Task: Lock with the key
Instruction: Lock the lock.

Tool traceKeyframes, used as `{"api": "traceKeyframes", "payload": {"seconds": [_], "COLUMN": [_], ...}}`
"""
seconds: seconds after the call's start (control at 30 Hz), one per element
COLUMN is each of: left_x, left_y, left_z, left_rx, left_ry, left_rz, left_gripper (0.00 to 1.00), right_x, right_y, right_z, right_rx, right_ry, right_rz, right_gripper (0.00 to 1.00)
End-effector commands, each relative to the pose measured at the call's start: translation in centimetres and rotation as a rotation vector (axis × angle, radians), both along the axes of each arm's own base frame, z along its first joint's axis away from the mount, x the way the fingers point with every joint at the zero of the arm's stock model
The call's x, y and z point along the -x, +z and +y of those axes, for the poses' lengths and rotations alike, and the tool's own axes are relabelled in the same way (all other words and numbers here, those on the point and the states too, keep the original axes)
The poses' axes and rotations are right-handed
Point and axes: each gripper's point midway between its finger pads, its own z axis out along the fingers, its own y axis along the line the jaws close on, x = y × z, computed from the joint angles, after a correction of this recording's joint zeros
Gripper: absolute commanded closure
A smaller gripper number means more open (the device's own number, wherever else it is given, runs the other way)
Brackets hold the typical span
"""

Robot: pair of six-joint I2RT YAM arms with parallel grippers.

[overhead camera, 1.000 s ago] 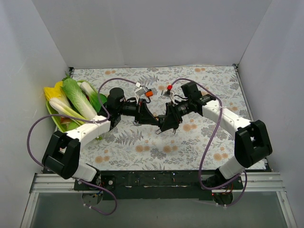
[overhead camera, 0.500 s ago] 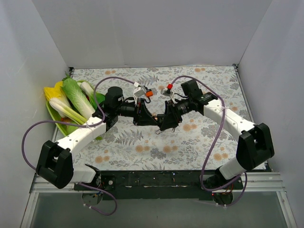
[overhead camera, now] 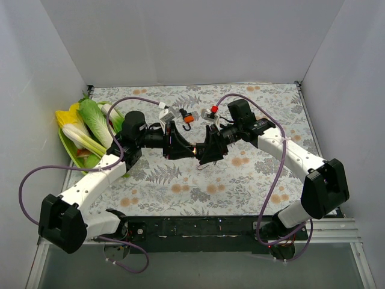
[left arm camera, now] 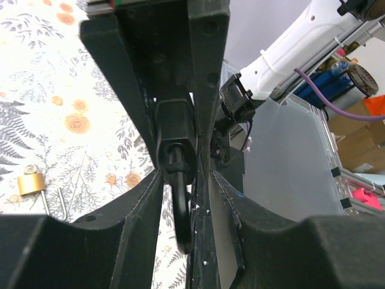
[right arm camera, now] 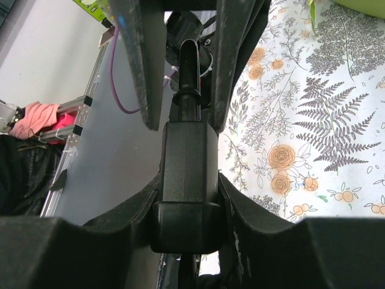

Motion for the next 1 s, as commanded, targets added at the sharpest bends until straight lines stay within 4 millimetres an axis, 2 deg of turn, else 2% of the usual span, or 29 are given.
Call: {"api": "traceKeyframes", "payload": {"seconds": [0.0,0.37,0.5,0.53,0.67,0.77,0.83,0.97], "left_x": [-1.1,-0.9,-1.1,-1.1,-0.9,0.4,0.7,1.1], "left_y": [0.7,0.5,0.9,1.2,0.4,-0.3,-0.1,-1.2], "left_z": [1.3,2.4,2.1,2.0,0.5,-1.4,-2.1,-3.8], "left_rx": [0.014,0.003,0.026,0.036,0.035,0.033,0.05,0.053], "left_ry": [0.07,0.078,0.074,0.063,0.036,-0.012,-0.027,-0.054], "left_rz": [-0.035,-0.024,-0.008,-0.013,0.028,0.07,0.086,0.134], "left_gripper": [0.66,0.75,1.0,1.0,1.0,1.0,1.0,1.0], "right_x": [1.1,0.7,0.5,0.5,0.5,0.3,0.3,0.2], "right_y": [4.0,4.0,3.4,3.5,3.8,3.9,4.1,4.2], "right_z": [0.0,-0.1,0.0,0.1,1.1,2.1,2.8,3.8], "right_rx": [-0.119,-0.112,-0.098,-0.098,-0.108,-0.116,-0.127,-0.145], "right_ry": [0.06,0.043,0.034,0.036,0.052,0.06,0.069,0.09], "right_rz": [-0.095,-0.095,-0.085,-0.086,-0.098,-0.124,-0.151,-0.167], "right_gripper": [0.99,0.99,0.99,0.99,0.99,0.99,0.99,0.99]}}
